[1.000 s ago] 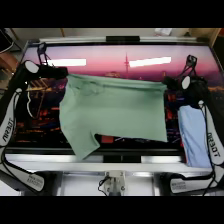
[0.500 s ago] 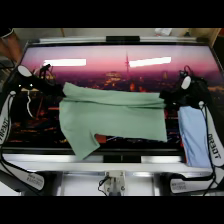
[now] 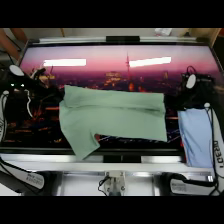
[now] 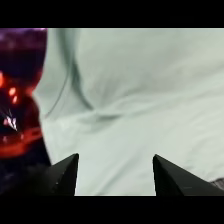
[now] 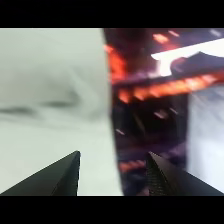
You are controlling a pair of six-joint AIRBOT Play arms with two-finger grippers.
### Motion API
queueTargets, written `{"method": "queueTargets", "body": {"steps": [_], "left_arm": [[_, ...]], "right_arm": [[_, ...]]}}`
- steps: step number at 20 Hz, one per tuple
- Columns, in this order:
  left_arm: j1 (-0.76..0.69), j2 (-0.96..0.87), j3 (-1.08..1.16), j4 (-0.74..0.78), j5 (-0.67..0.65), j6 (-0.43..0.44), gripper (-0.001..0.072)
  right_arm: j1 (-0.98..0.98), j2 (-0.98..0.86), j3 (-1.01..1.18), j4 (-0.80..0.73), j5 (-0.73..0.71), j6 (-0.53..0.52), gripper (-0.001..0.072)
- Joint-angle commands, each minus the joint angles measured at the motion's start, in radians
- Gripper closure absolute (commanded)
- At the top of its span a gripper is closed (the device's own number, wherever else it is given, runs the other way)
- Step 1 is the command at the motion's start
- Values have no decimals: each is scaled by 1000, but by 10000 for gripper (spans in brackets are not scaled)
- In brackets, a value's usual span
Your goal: Fold the shirts.
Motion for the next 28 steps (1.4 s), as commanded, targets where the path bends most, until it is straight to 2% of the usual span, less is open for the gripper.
{"method": "queueTargets", "body": {"steps": [1,3,4,6,8,13,17,18,19,20,21,22,25,28], "left_arm": [[87,84,-59,1,-130,-3,194],[127,197,-286,0,-93,48,196],[144,258,-425,0,-48,66,198],[178,377,-710,-15,93,87,261],[193,449,-880,-86,187,143,260],[109,463,-1001,-143,305,163,260],[-2,463,-1006,-147,395,79,264],[-25,463,-1006,-146,406,61,331],[-43,462,-1007,-146,418,48,491],[-55,462,-1006,-146,430,43,594],[-58,463,-1006,-147,430,40,652],[-58,464,-1005,-146,427,41,673],[-58,487,-1004,-146,417,59,673],[-58,528,-1004,-146,422,83,674]], "right_arm": [[-57,106,-51,-60,194,-53,191],[-113,180,-157,2,176,-64,191],[-131,211,-209,20,161,-67,191],[-148,259,-292,56,128,-75,191],[-145,275,-320,74,116,-80,191],[-145,275,-320,143,84,-78,191],[-145,275,-323,145,82,-79,189],[-145,275,-333,149,75,-79,188],[-145,275,-350,160,64,-79,188],[-145,275,-372,175,47,-80,189],[-145,275,-401,197,27,-81,189],[-145,275,-429,217,8,-90,189],[-145,275,-540,275,-82,-120,189],[-145,274,-615,271,-164,-120,191]]}}
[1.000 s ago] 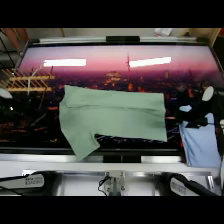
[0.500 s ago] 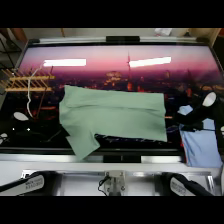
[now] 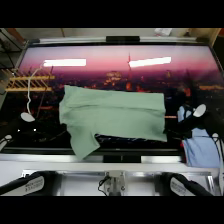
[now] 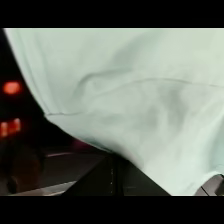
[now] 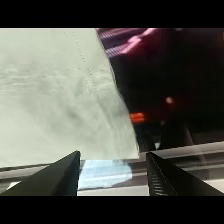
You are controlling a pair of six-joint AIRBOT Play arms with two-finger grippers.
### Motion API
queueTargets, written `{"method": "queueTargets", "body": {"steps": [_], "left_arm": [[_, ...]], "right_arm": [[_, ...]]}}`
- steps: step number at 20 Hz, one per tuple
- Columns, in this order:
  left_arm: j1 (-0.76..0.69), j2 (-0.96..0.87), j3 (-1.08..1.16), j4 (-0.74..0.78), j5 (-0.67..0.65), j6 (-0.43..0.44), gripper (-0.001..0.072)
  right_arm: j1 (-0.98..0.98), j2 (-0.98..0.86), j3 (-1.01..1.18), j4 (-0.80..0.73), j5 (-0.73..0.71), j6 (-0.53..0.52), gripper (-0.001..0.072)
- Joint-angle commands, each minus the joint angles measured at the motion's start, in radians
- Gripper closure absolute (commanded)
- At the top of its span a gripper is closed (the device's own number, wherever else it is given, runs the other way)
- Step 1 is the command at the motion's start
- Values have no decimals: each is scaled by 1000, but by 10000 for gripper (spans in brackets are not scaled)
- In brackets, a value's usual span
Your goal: Fold the shirts.
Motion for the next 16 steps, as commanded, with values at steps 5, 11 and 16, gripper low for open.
{"method": "queueTargets", "body": {"steps": [5,11,16], "left_arm": [[-3,62,0,-11,-2,21,674],[1,72,5,-11,-3,22,674],[92,72,230,-8,-120,74,676]], "right_arm": [[0,0,-120,85,-217,-10,193],[65,-76,-116,149,-219,-48,590],[74,-11,48,83,-167,-106,642]]}}
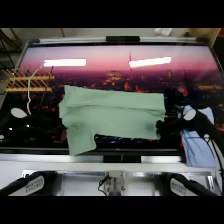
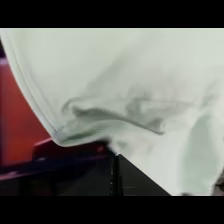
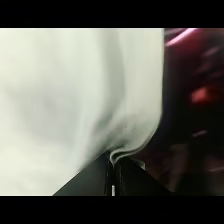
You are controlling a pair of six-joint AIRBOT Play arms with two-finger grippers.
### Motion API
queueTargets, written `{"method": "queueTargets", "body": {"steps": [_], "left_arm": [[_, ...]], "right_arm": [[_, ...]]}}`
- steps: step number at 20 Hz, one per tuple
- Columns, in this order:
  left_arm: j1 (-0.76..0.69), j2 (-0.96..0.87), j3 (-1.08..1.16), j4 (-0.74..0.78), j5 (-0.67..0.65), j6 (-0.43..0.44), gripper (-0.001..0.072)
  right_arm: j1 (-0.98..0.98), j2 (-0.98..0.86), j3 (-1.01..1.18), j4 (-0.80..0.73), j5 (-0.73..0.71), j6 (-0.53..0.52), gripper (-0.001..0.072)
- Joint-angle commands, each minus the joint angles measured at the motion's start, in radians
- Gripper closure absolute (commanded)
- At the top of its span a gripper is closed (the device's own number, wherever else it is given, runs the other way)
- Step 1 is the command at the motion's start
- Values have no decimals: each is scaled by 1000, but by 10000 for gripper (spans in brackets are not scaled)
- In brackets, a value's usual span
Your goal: Fold the shirts.
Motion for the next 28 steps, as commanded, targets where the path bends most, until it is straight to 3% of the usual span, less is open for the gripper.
{"method": "queueTargets", "body": {"steps": [1,6,10,11,12,13,16,22,28], "left_arm": [[57,-2,197,8,-111,29,676],[-7,-158,529,28,-132,32,676],[-34,-361,719,46,-329,17,673],[-32,-382,711,72,-360,16,579],[-33,-389,690,119,-380,-2,354],[-32,-385,659,142,-392,-4,319],[-31,-314,507,134,-376,-3,318],[-31,-56,39,58,-174,2,318],[-46,-3,-127,-29,4,-2,324]], "right_arm": [[6,51,141,-10,29,-26,642],[11,-37,365,3,-92,2,642],[12,-170,473,3,17,18,642],[12,-183,473,3,50,18,642],[12,-188,472,0,77,19,642],[12,-187,472,0,101,19,641],[12,-187,472,0,162,18,642],[12,-187,472,1,166,19,641],[12,-187,472,4,171,27,641]]}}
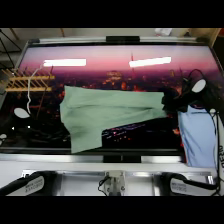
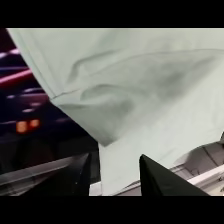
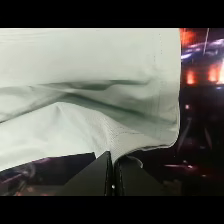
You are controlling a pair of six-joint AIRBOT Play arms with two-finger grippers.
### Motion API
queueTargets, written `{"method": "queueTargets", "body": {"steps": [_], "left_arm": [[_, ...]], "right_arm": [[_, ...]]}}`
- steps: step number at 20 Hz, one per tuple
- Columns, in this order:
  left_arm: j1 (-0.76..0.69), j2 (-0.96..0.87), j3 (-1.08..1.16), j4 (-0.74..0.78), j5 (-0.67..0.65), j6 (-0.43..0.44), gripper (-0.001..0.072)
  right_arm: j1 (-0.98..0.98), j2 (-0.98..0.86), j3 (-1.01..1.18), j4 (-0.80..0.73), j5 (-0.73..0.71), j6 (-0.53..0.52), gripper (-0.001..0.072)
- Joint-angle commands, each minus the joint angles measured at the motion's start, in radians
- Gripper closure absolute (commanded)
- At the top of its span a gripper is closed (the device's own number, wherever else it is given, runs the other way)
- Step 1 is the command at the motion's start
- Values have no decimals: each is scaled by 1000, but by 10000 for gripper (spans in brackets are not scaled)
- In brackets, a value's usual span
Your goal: Fold the shirts.
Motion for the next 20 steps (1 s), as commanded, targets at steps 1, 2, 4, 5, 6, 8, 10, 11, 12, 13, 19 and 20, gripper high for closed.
{"method": "queueTargets", "body": {"steps": [1,2,4,5,6,8,10,11,12,13,19,20], "left_arm": [[-21,24,-84,-55,123,-1,339],[-32,24,-90,-54,155,-5,391],[-43,24,-92,-56,245,-26,401],[-45,24,-92,-60,277,-38,401],[-46,23,-92,-63,293,-39,401],[-54,22,-92,-64,290,-37,579],[-64,23,-91,-95,286,-6,674],[-64,30,-86,-108,282,11,675],[-64,42,-75,-108,279,20,675],[-62,58,-53,-108,279,28,676],[21,48,338,-108,229,-20,676],[21,6,408,-110,228,-27,676]], "right_arm": [[0,0,1,2,11,3,641],[0,0,1,2,17,3,641],[0,0,1,2,27,2,641],[0,0,1,2,31,2,641],[0,0,1,2,35,2,641],[0,0,1,2,35,2,641],[0,0,1,2,35,2,641],[0,0,1,2,40,2,641],[0,0,1,2,51,2,641],[0,0,2,2,64,1,641],[-3,58,3,-95,-80,72,642],[-1,55,2,-95,-126,89,642]]}}
